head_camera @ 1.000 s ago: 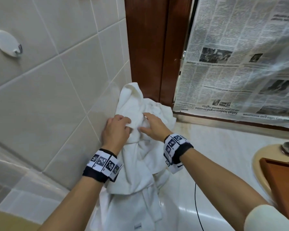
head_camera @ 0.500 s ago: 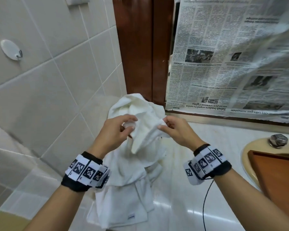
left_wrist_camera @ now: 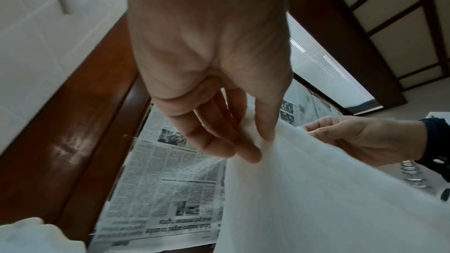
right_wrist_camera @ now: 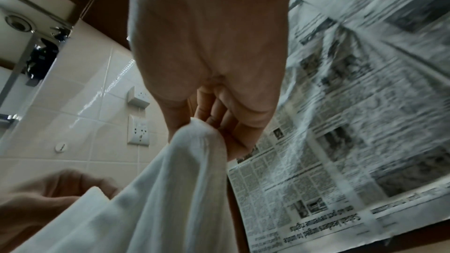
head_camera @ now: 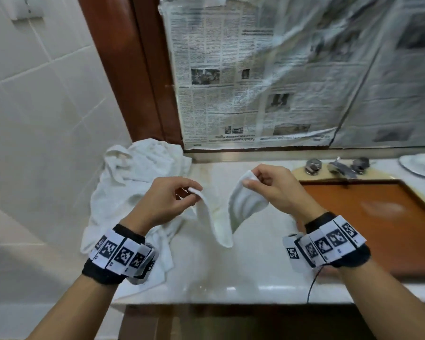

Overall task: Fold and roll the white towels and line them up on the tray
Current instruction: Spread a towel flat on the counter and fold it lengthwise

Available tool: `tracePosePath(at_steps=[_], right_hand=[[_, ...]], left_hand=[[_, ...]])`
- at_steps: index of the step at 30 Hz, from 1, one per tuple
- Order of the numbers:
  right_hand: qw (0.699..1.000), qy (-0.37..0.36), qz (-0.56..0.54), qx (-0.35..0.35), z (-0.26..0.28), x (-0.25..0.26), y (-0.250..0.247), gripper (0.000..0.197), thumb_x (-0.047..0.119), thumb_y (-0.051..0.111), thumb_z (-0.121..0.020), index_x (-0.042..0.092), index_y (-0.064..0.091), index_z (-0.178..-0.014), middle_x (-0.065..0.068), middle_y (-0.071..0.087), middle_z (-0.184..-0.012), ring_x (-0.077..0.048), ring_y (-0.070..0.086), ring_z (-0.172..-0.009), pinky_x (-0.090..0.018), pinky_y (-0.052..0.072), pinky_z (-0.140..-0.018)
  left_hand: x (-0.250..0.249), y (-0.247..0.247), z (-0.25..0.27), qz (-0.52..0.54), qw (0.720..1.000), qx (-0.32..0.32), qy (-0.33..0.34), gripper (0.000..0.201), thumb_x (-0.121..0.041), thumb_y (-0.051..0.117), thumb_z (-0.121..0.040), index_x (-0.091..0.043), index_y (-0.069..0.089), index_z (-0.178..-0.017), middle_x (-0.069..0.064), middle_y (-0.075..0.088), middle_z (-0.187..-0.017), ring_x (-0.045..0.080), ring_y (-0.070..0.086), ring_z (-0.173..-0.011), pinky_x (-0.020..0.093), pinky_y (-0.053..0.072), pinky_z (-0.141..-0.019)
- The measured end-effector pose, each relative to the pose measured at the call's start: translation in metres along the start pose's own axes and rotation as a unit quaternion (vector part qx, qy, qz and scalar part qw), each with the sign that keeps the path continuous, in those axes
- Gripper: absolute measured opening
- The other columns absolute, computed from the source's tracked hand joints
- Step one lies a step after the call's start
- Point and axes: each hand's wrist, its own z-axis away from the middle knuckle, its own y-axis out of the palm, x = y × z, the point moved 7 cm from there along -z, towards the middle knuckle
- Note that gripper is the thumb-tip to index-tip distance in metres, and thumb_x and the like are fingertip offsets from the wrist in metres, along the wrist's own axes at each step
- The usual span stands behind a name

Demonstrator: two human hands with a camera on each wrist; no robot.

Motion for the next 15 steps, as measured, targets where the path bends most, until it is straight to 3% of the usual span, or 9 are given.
tracePosePath(at_steps=[3,6,8,10,15], right_hand=[[1.0,0.015,-0.012,-0.018,0.039,0.004,-0.029,0.022,0.035,0.07,-0.091,0.014,0.07,-0.092,-0.012,0.072,-0.085,-0.035,0.068,-0.083,-0.056,0.053,-0.077],[0.999,0.016,-0.026,-0.033,0.071,0.013,-0.052,0.022,0.032,0.071,-0.091,0.009,0.069,-0.093,-0.018,0.071,-0.087,-0.04,0.066,-0.084,-0.056,0.052,-0.076],[0.999,0.013,-0.035,-0.038,0.088,0.02,-0.065,0.022,0.03,0.071,-0.091,0.008,0.069,-0.094,-0.018,0.071,-0.088,-0.042,0.066,-0.086,-0.056,0.051,-0.076],[0.998,0.008,-0.047,-0.049,0.101,0.026,-0.078,0.023,0.031,0.071,-0.091,0.008,0.07,-0.096,-0.018,0.072,-0.09,-0.042,0.067,-0.088,-0.054,0.052,-0.076],[0.994,0.017,-0.071,-0.08,0.125,0.017,-0.088,0.014,0.023,0.07,-0.092,0.009,0.07,-0.094,-0.014,0.072,-0.087,-0.019,0.067,-0.079,-0.033,0.049,-0.07]], left_hand=[[-0.031,0.022,0.009,0.015,0.999,0.017,0.027,0.006,-0.018,0.073,-0.09,-0.021,0.078,-0.091,-0.01,0.074,-0.077,0.009,0.072,-0.073,0.035,0.059,-0.072],[-0.052,0.035,0.018,0.009,0.999,0.027,0.04,0.011,-0.028,0.07,-0.093,-0.023,0.075,-0.086,-0.005,0.07,-0.065,0.015,0.069,-0.063,0.036,0.055,-0.062],[-0.06,0.038,0.023,0.01,0.999,0.03,0.042,0.012,-0.028,0.069,-0.094,-0.024,0.074,-0.084,-0.002,0.068,-0.063,0.019,0.068,-0.061,0.035,0.052,-0.059],[-0.067,0.038,0.028,0.011,0.998,0.029,0.047,0.012,-0.028,0.069,-0.094,-0.025,0.073,-0.083,-0.002,0.068,-0.064,0.016,0.068,-0.061,0.033,0.052,-0.06],[-0.059,0.046,0.038,0.028,0.999,0.029,0.032,0.01,-0.027,0.07,-0.093,-0.024,0.072,-0.083,-0.002,0.068,-0.067,0.013,0.069,-0.064,0.032,0.053,-0.064]])
